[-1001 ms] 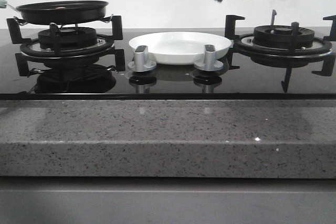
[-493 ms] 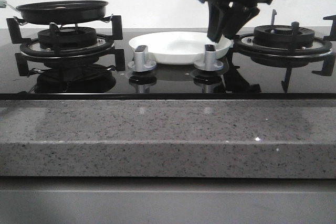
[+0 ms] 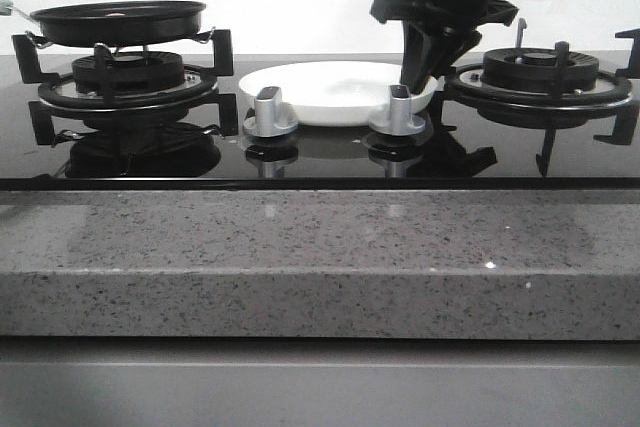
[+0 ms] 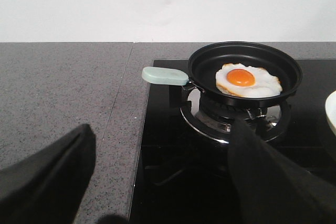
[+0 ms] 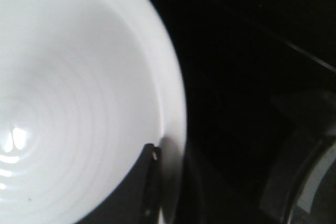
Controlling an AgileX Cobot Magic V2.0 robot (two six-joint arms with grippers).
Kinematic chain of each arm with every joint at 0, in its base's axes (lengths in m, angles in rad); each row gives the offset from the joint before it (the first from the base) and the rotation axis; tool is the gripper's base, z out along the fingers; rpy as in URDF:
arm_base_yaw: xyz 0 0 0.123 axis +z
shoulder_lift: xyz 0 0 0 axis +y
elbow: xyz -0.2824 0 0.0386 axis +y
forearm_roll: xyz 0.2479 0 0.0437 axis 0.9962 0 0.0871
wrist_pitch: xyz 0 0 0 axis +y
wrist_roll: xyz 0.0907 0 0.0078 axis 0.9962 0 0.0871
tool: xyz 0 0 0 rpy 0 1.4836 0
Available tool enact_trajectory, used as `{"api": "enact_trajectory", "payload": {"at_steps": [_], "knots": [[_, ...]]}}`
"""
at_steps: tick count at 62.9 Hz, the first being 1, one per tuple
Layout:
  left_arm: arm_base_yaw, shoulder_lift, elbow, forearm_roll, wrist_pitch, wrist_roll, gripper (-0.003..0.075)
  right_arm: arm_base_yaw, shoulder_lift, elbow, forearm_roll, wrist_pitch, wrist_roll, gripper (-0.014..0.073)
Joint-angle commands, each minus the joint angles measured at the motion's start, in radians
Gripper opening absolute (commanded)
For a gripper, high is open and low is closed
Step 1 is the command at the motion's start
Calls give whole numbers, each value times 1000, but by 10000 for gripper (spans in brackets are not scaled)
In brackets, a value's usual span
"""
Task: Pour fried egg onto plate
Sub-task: 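Grasp the plate rim with the right gripper and lift it up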
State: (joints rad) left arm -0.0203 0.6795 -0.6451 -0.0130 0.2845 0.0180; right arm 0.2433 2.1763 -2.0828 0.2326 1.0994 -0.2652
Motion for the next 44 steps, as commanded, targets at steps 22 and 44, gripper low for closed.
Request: {"api": "enact_trajectory", "payload": {"at_steps": [22,44], "knots": [[1,2,-32,-9,-78,-5,512,-21,-67,-135,8,75,90,-106],[1,2,-32,-9,-78,-5,512,-51,-98,-296,146,242,135,-106]]}}
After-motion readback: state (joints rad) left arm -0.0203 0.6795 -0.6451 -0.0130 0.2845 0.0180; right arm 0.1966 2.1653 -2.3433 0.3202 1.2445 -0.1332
